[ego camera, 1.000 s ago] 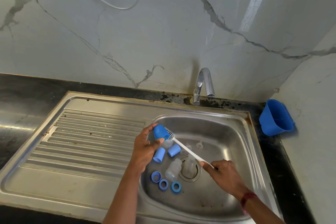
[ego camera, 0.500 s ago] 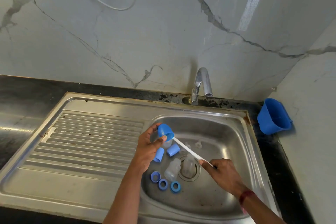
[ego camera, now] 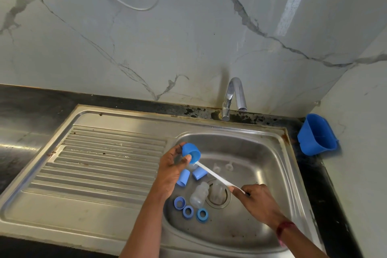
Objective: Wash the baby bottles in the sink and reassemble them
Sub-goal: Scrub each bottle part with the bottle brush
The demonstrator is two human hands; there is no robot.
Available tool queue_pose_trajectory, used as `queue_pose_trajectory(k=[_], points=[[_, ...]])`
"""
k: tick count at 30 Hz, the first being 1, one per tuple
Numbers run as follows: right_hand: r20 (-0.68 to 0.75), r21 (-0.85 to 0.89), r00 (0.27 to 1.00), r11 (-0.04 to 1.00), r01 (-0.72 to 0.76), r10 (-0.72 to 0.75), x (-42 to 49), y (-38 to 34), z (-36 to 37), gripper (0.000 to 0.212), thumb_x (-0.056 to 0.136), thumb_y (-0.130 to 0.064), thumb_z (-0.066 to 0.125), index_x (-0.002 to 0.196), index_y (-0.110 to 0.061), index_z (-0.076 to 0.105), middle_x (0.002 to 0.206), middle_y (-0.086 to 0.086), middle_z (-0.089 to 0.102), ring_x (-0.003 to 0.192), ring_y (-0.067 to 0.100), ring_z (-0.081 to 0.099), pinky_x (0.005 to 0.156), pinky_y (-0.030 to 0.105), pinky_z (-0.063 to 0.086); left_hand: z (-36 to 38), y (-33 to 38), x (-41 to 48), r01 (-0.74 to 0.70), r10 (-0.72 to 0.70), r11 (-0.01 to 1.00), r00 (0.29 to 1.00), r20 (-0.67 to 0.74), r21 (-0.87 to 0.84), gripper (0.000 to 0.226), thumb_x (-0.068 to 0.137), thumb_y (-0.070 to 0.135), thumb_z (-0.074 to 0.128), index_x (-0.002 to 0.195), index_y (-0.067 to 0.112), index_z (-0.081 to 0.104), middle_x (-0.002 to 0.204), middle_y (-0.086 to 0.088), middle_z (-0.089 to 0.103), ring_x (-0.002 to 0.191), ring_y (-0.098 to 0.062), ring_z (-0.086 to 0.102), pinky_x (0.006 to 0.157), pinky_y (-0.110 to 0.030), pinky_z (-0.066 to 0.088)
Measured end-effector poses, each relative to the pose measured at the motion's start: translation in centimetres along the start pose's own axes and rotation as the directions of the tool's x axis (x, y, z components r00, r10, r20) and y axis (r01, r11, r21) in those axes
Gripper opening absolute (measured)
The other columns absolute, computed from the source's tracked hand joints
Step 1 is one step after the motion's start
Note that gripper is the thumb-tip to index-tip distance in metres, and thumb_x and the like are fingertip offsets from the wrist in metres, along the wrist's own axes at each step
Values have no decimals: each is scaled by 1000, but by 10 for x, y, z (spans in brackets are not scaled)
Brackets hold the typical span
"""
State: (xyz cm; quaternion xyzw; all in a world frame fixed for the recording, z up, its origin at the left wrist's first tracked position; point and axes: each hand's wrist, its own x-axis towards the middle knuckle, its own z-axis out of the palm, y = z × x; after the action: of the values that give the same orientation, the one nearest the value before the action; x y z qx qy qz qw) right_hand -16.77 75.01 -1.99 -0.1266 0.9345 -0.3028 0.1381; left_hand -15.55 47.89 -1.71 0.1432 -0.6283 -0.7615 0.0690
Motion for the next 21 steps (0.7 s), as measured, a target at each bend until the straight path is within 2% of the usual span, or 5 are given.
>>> queue_pose_trajectory(k=[7, 11, 16, 18, 21], points=[[-16, 13, 996, 997, 82, -82, -5, -1, 0, 62, 83, -63, 54, 44, -23, 29, 40, -6, 32, 42, 14, 30, 48, 20, 29, 0, 10, 1, 21, -72, 949, 986, -152, -315, 17, 92, 6, 60, 103, 18, 66, 86, 8, 73, 82, -4, 66, 68, -22, 51], [-21, 14, 998, 998, 58, -57, -2, -3, 4, 61, 84, -64, 54, 45, -23, 31, 40, -6, 35, 42, 13, 31, 46, 18, 29, 3, 11, -2, 39, -94, 923, 988, -125, -382, 30, 73, 23, 72, 101, 17, 66, 85, 8, 73, 79, -2, 67, 65, -22, 52], [-13, 53, 1000, 999, 12, -12, 1, -5, 11, 63, 87, -62, 55, 49, -19, 29, 42, -7, 27, 43, 11, 26, 47, 21, 31, 10, 9, -2, 68, -127, 901, 986, -111, -428, 18, 83, 13, 65, 100, 16, 67, 88, 6, 73, 85, -10, 67, 75, -29, 51], [-7, 49, 1000, 999, 23, -22, -2, -5, 12, 63, 87, -62, 56, 48, -19, 31, 42, -6, 28, 43, 11, 27, 47, 21, 30, 9, 8, -2, 74, -151, 881, 980, -130, -467, 23, 76, 23, 74, 97, 17, 70, 88, 2, 73, 85, -13, 65, 74, -30, 52], [-11, 40, 998, 998, 58, -58, -5, -7, 13, 62, 86, -62, 55, 46, -21, 30, 40, -5, 32, 43, 13, 30, 47, 17, 27, 7, 9, -1, 77, -182, 862, 969, -165, -500, 56, 54, 41, 94, 97, 14, 70, 85, -2, 72, 75, -12, 67, 62, -26, 57]])
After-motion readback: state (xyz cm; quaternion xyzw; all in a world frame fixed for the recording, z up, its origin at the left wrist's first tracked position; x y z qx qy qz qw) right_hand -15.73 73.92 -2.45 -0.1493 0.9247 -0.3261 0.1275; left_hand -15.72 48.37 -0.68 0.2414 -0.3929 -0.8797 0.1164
